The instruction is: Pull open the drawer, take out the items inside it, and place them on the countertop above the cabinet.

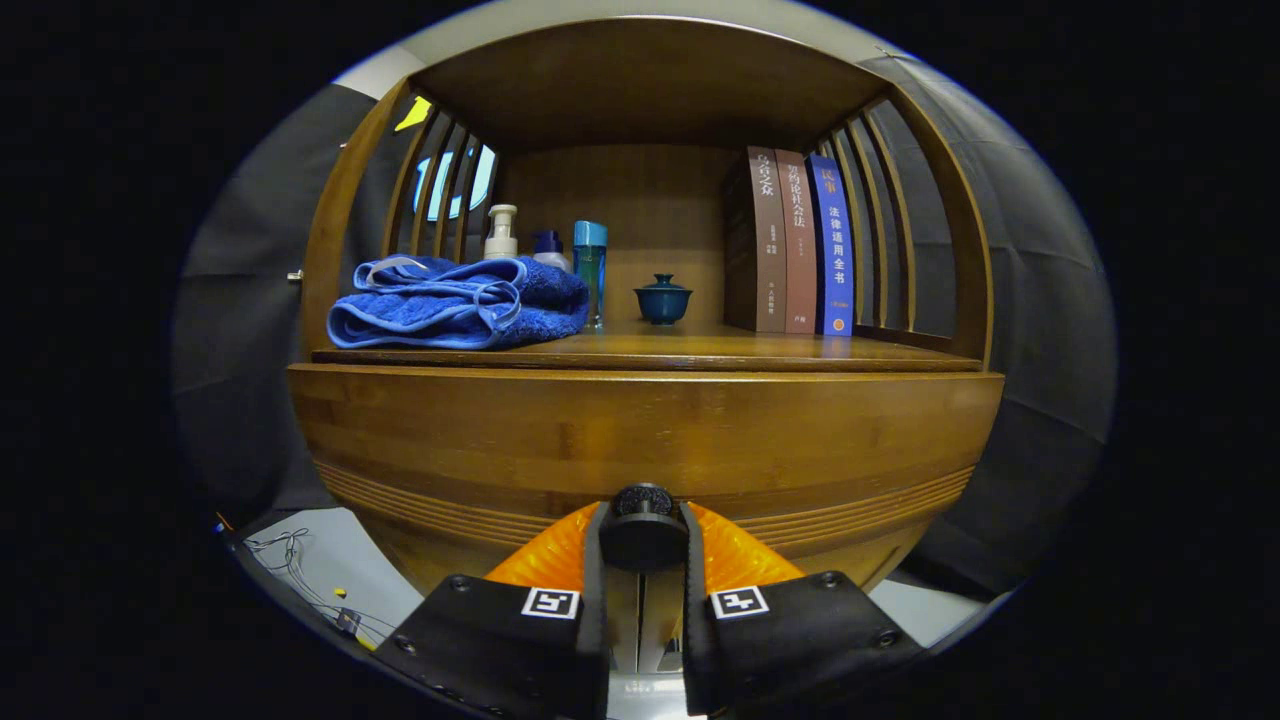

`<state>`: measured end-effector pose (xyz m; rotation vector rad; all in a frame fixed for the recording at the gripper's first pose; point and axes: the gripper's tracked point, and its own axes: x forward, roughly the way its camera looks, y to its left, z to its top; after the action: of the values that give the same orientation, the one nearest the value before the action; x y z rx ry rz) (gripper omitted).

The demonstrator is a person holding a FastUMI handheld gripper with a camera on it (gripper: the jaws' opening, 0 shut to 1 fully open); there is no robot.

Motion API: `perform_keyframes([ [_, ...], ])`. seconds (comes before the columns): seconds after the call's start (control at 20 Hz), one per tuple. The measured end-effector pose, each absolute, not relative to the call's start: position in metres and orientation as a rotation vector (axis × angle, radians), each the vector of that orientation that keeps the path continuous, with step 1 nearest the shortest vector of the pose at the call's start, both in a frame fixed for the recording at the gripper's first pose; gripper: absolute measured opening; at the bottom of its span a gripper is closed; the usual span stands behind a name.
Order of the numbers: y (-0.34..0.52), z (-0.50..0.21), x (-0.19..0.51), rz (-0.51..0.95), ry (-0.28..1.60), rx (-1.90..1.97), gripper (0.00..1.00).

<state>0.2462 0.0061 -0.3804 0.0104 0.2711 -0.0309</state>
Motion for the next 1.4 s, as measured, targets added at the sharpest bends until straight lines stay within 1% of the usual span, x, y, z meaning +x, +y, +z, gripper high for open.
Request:
perform_keyframes([
  [0.5,0.006,-0.369,0.154,-0.032,0.283,0.054,0.33],
  [0.85,0.006,-0.372,0.105,-0.020,0.311,0.061,0.33],
  [1.15,0.005,-0.370,0.084,-0.027,0.302,0.067,0.33],
  [1.4,0.006,-0.375,0.081,-0.024,0.307,0.061,0.34],
])
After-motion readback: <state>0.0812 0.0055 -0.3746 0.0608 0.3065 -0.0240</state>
